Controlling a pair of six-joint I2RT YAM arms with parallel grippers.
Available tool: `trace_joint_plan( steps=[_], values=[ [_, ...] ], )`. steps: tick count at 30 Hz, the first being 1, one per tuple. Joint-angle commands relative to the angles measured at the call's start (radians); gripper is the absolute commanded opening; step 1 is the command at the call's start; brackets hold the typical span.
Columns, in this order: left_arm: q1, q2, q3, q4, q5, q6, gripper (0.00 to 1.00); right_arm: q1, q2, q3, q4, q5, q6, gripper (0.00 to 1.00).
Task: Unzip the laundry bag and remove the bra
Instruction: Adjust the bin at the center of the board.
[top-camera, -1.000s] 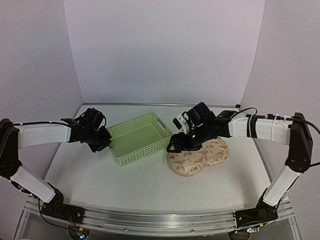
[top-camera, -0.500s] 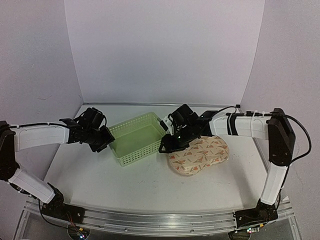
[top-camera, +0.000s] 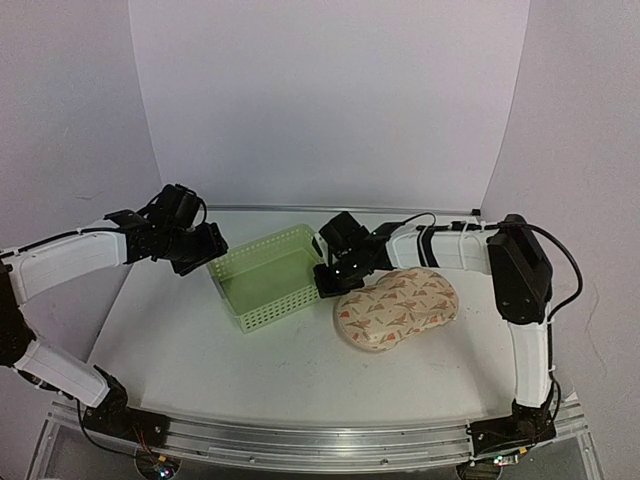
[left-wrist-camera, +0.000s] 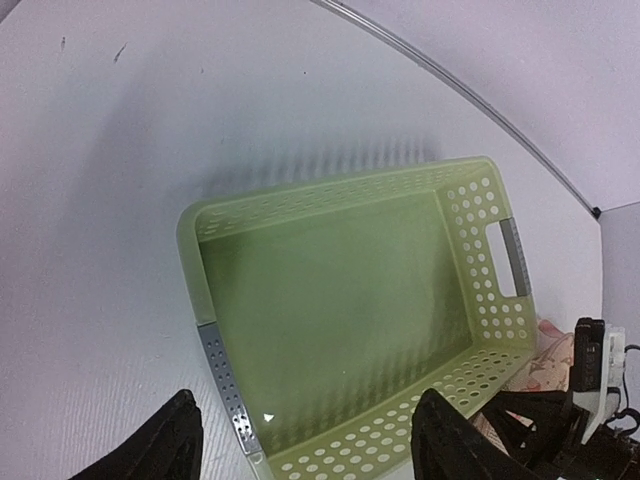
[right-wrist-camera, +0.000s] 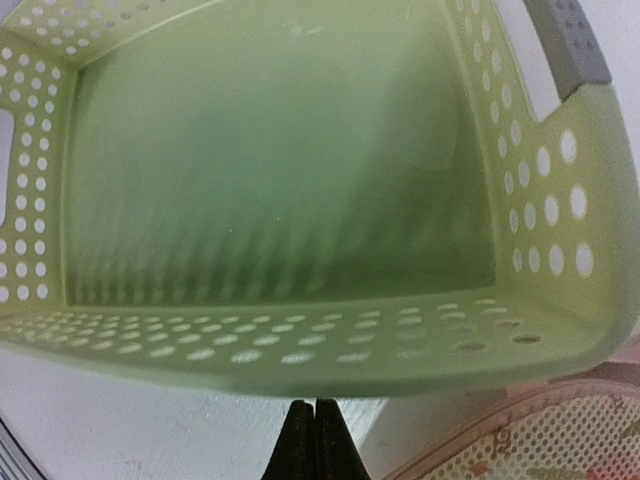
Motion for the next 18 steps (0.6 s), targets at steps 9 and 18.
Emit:
trace_joint_plan(
  steps=[9, 18],
  values=[
    [0.071, 0.012, 0.077, -0.028, 0.073, 0.155, 0.78, -0.018, 0.166, 0.285, 0.024, 0.097, -0.020, 0.00],
    [0.077, 0.008, 0.082, -0.029, 0.145, 0.183, 0.83, -0.023, 0.332, 0.568, 0.011, 0.055, -0.016, 0.00]
  ],
)
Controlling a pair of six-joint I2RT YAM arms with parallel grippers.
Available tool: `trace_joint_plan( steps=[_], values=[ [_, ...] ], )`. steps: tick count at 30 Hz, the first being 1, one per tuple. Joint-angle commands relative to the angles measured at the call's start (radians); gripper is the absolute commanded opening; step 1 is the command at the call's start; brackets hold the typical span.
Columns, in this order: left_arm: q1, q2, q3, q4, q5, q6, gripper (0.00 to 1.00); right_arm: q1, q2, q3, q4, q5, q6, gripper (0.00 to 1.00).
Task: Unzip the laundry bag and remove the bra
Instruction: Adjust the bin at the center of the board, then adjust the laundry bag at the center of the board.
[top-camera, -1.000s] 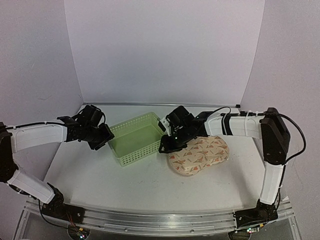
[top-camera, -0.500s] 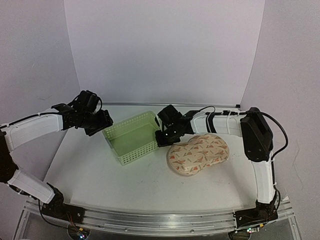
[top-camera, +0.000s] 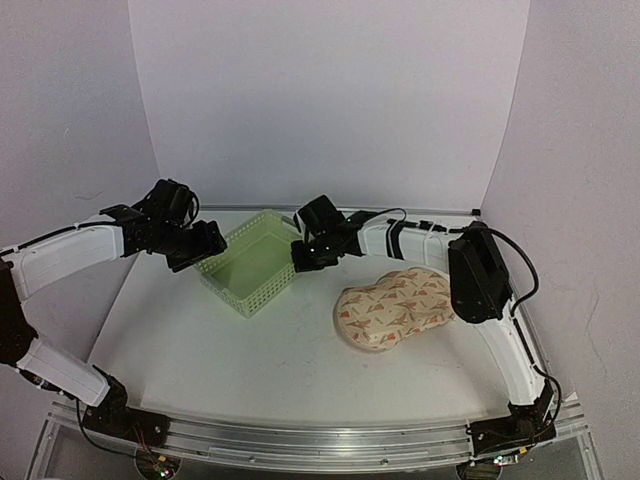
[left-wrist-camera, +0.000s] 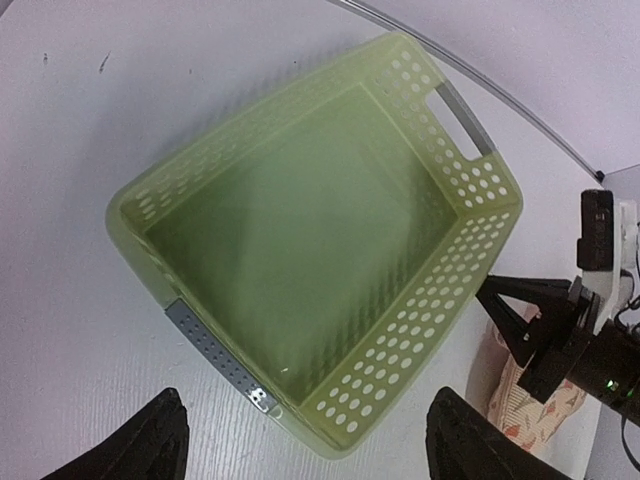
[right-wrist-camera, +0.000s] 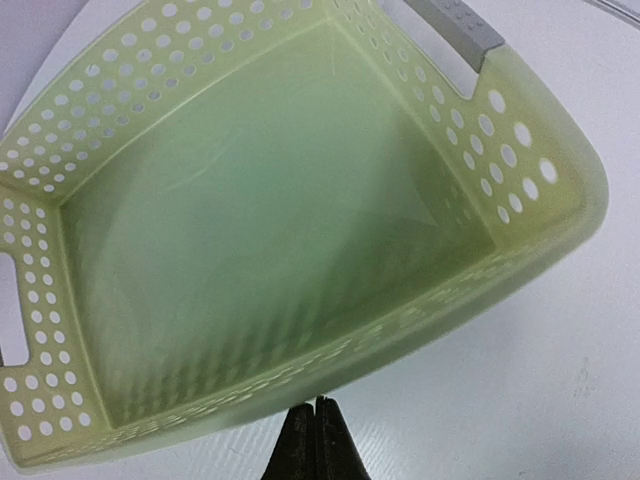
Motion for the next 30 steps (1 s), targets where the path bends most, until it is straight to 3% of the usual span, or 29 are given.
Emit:
trace_joint_plan(
  steps=[1, 5, 9, 14, 22, 30],
  values=[
    [0.005, -0.007, 0.050, 0.008, 0.055, 0.035, 0.83, -0.005, 0.054, 0.148, 0.019, -0.018, -0.013, 0.00],
    [0.002, -0.024, 0.061, 0.011, 0.123, 0.043, 0.86, -0.013, 0.003, 0.135, 0.016, -0.031, -0.043, 0.04],
    [-0.016, -0.024, 0.085, 0.011, 0.168, 0.064, 0.89, -0.036, -0.169, 0.002, 0.016, 0.016, -0.091, 0.10],
    [-0.054, 0.019, 0.149, 0.020, 0.227, 0.082, 0.91, -0.105, -0.425, -0.232, 0.015, 0.038, -0.131, 0.24],
    [-0.117, 0.142, 0.266, 0.047, 0.295, 0.101, 0.92, -0.268, -0.780, -0.586, -0.011, 0.052, -0.152, 0.56],
    [-0.239, 0.309, 0.399, 0.069, 0.358, 0.100, 0.93, -0.478, -0.963, -0.812, -0.045, -0.123, -0.161, 0.75]
  ],
)
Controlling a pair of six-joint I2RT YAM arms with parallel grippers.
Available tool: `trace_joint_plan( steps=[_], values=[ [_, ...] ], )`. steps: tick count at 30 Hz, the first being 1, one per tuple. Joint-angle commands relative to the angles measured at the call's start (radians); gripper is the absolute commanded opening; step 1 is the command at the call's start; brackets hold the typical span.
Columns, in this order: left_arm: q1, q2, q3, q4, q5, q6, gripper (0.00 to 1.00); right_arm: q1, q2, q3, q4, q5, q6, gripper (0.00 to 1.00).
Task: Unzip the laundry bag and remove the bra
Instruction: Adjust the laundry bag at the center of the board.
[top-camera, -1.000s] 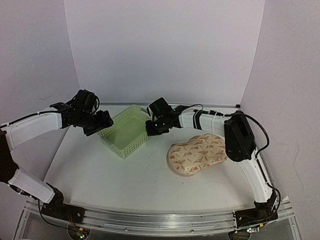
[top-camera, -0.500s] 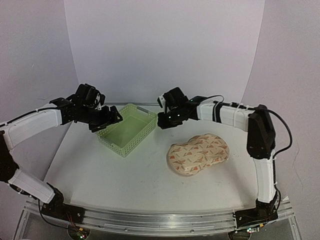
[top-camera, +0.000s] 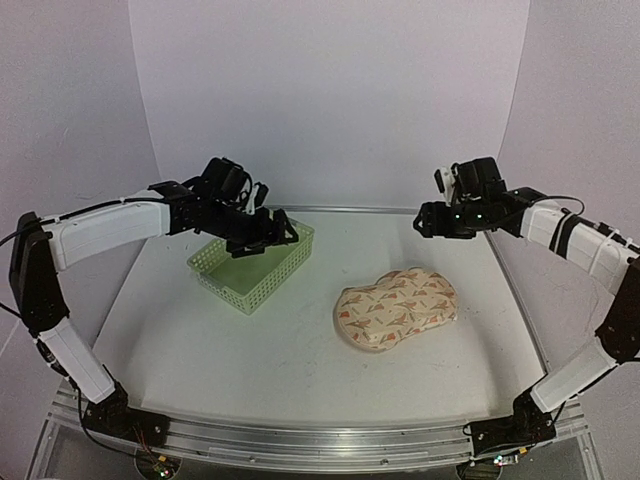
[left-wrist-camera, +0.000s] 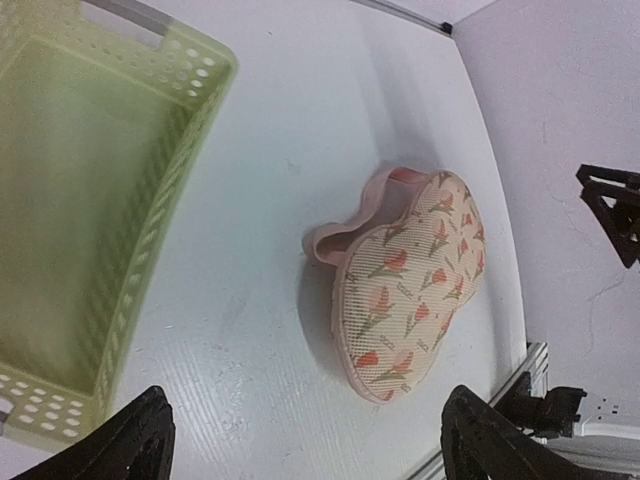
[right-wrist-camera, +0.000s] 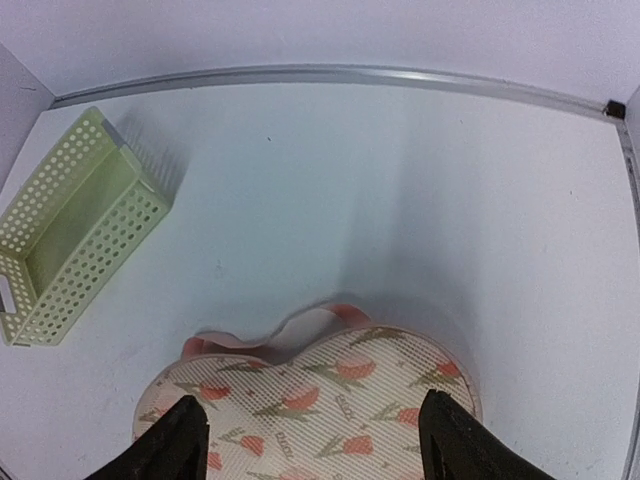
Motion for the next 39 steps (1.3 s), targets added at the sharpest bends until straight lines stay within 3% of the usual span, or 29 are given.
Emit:
trace_joint_plan(
  steps=[1, 9, 18, 33, 39],
  values=[
    [-0.068, 0.081, 0.100, 0.060, 0.057, 0.018, 0.93, -0.097, -0.062, -0.090, -0.020, -0.122, -0.014, 0.76],
    [-0.152, 0.279, 0.194, 0.096, 0.136, -0.017, 0.93, -0.248, -0.062, -0.225, -0.003, -0.172, 0.039, 0.90],
    [-0.180, 0.435, 0.244, 0.136, 0.229, -0.065, 0.93, -0.363, 0.047, -0.262, 0.115, -0.313, 0.060, 0.94],
    [-0.181, 0.541, 0.237, 0.159, 0.367, -0.095, 0.89, -0.378, 0.245, -0.275, 0.235, -0.499, 0.120, 0.89],
    [-0.181, 0.569, 0.245, 0.162, 0.406, -0.099, 0.77, -0.377, 0.256, -0.306, 0.251, -0.509, 0.134, 0.81]
  ],
)
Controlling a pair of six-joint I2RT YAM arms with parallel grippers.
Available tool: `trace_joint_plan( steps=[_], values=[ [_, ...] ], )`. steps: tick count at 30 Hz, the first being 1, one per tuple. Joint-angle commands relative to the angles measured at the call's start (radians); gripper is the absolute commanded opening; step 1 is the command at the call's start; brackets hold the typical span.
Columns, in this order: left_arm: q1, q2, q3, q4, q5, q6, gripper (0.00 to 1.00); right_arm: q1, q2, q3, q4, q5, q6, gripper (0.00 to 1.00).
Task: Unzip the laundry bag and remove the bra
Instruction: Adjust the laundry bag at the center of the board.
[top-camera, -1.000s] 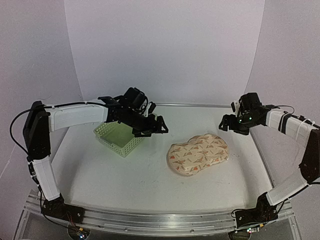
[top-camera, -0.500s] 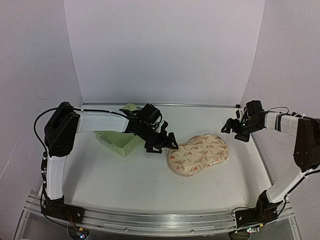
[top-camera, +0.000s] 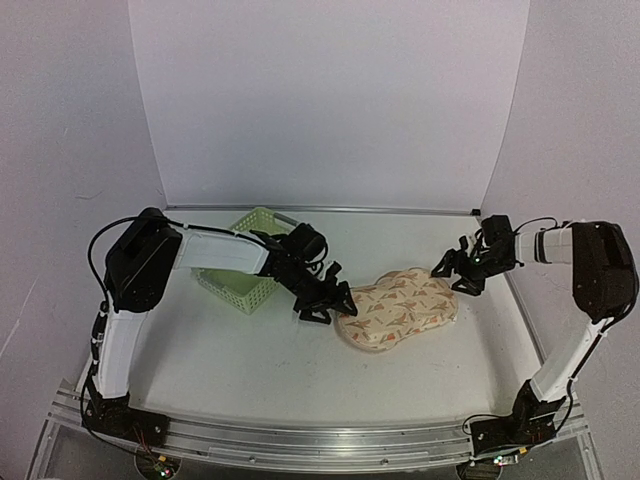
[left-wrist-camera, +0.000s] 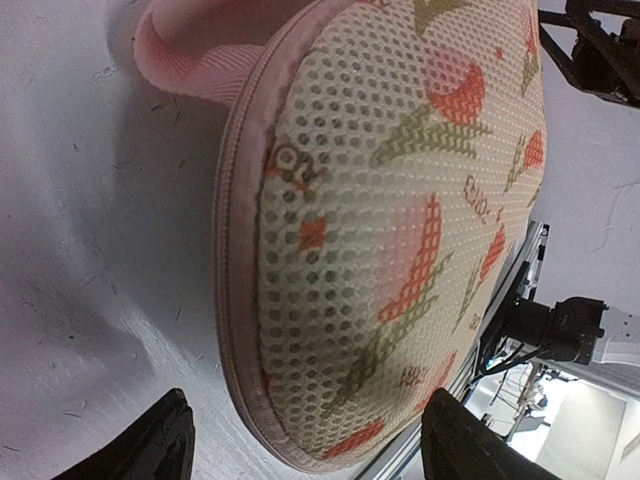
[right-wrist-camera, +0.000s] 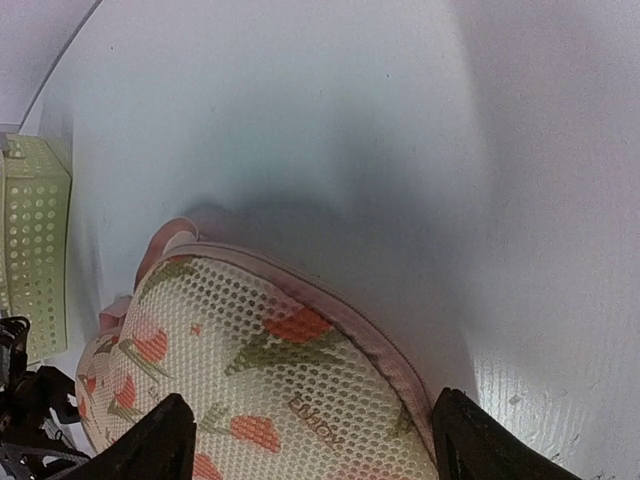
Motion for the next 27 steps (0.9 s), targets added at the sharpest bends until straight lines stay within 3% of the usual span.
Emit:
trace_joint_plan(
  steps=[1, 14, 21, 27],
  values=[
    [-0.001, 0.007, 0.047, 0.036, 0.052, -0.004, 0.75, 0.000, -0.009, -0.032, 0.052, -0.035, 0.023, 0.79],
    [0.045, 0.056, 0.108, 0.044, 0.065, -0.024, 0.23, 0.000, -0.149, -0.206, 0.053, -0.029, 0.075, 0.55],
    [0.092, 0.115, 0.217, 0.042, 0.111, -0.021, 0.02, 0.005, -0.296, -0.353, 0.051, -0.042, 0.140, 0.45],
    [0.127, 0.162, 0.301, 0.027, 0.174, -0.007, 0.00, 0.063, -0.443, -0.435, 0.008, -0.039, 0.210, 0.43]
  ],
)
